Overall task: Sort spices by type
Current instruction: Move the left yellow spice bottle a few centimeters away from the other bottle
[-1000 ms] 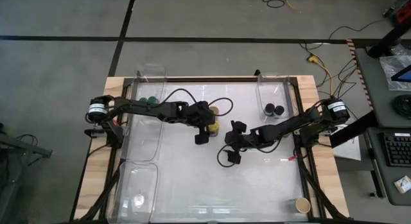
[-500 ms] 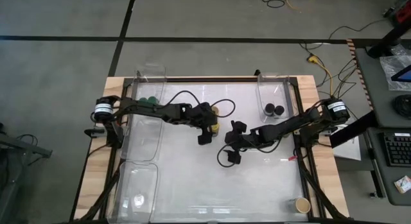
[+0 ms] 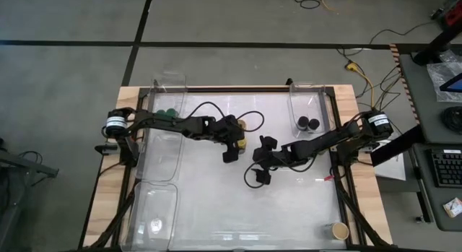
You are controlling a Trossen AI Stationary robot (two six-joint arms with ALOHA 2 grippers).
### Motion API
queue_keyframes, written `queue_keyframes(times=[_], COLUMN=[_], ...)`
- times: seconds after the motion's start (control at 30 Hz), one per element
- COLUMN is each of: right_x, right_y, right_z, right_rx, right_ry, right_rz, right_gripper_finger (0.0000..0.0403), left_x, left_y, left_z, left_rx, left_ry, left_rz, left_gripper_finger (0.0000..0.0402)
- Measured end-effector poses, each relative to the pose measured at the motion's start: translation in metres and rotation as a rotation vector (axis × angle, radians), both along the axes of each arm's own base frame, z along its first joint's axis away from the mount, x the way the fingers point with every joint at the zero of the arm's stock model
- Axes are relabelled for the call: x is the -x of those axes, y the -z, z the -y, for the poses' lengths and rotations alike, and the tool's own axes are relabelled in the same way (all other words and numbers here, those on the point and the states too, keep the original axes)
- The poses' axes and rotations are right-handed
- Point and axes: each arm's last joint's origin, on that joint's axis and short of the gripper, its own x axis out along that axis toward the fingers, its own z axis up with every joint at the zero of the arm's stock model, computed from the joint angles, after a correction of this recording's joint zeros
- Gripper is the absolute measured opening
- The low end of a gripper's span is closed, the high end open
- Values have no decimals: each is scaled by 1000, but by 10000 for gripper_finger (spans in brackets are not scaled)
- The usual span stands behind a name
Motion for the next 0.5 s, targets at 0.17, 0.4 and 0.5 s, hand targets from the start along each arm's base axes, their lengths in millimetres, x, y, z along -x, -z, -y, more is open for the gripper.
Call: queue_keyframes(times=[0.17, 0.4, 0.5], right_x=[0, 6, 11], right_y=[0, -13, -24], right_z=[0, 1, 3], right_rx=[0, -2, 8], right_ry=[0, 1, 10], right_rz=[0, 11, 38], right_gripper_finger=[359, 359, 359], left_x=[0, 2, 6], left_y=[4, -2, -14], left_z=[0, 1, 2], left_rx=[-2, -20, -21], left_ry=[0, 19, 20], left_rz=[-24, -16, 4], left_gripper_finger=[255, 211, 211])
